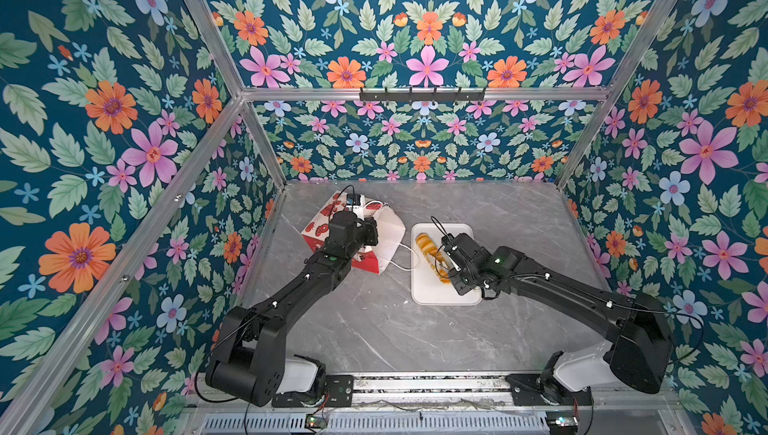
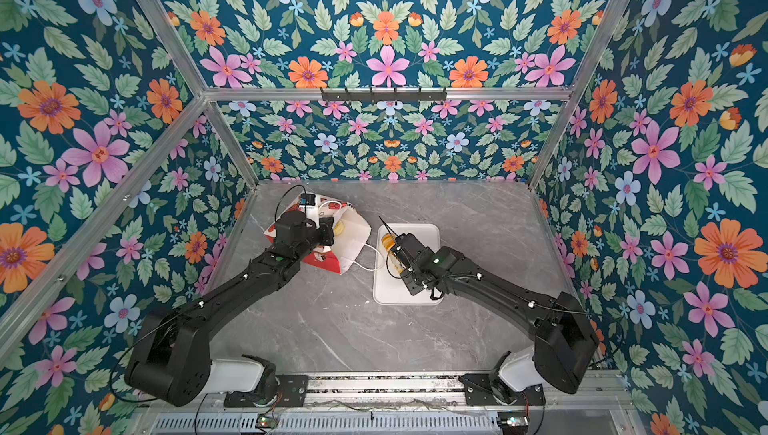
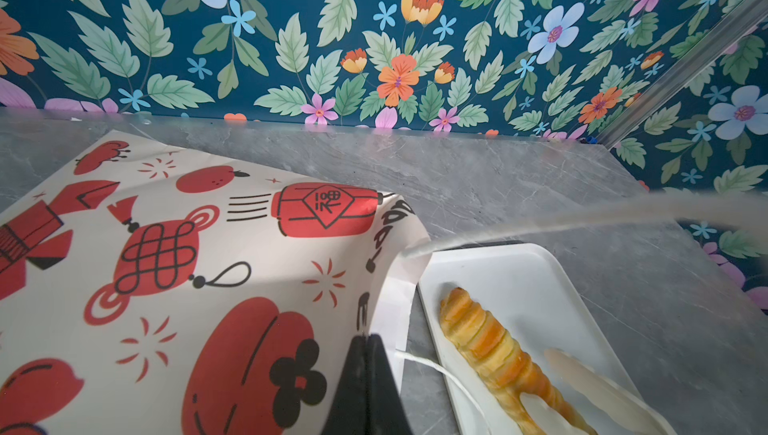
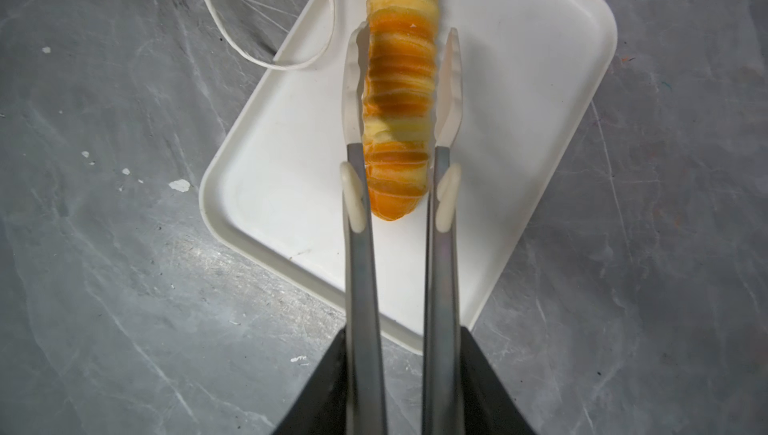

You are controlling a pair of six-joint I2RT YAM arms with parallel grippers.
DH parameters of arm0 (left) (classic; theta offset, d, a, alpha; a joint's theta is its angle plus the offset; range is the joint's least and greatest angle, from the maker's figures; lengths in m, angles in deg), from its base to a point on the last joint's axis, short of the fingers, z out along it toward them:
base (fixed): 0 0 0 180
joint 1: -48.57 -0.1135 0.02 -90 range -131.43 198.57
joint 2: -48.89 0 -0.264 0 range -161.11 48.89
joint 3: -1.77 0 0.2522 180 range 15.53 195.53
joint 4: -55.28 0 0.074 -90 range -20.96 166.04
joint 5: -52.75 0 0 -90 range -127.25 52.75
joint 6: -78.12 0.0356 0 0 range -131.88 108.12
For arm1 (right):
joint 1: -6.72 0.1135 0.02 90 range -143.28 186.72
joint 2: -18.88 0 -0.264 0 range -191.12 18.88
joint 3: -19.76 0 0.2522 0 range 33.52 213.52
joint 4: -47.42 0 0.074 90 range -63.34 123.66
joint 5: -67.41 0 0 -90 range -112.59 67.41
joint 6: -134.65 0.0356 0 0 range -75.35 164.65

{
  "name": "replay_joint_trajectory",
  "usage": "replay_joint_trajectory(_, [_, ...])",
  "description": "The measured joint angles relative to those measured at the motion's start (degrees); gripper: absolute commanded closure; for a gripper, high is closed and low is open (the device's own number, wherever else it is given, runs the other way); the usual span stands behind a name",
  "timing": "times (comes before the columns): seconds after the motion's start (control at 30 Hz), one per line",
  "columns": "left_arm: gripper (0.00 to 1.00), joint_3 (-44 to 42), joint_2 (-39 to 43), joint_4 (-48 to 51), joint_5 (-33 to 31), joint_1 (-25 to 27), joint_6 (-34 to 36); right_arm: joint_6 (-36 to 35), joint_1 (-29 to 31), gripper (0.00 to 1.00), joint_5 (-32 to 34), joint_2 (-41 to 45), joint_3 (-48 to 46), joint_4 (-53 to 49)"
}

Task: Take the fake bread out of the paper bag
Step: 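Open the tongs to release the bread stick and lift the right gripper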

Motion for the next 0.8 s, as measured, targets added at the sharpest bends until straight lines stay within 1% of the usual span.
replay_joint_trajectory(0.27, [1.0, 0.7, 1.2, 0.5, -0.5, 0.0, 0.2, 0.0, -0.8, 0.62, -1.0, -2.8, 0.1, 1.0])
replay_joint_trajectory(0.37, [1.0, 1.1, 2.3, 1.2, -0.8, -0.1, 0.5, 0.2, -1.2, 0.64, -2.2, -3.6, 0.4, 1.1])
replay_joint_trajectory(0.43, [1.0, 1.4, 2.8, 1.5, -0.9, -0.1, 0.5, 0.7, -1.7, 0.68, -3.8, -4.5, 1.0, 1.0])
replay_joint_trajectory(0.6, [1.0, 1.5, 3.5, 2.4, -0.8, -0.1, 0.8, 2.2, -1.9, 0.68, -5.4, -5.6, 2.3, 0.2])
replay_joint_trajectory(0.8, [1.0, 1.4, 3.8, 3.0, -0.8, -0.1, 0.9, 5.2, -3.0, 0.68, -4.8, -6.6, 3.1, -1.8])
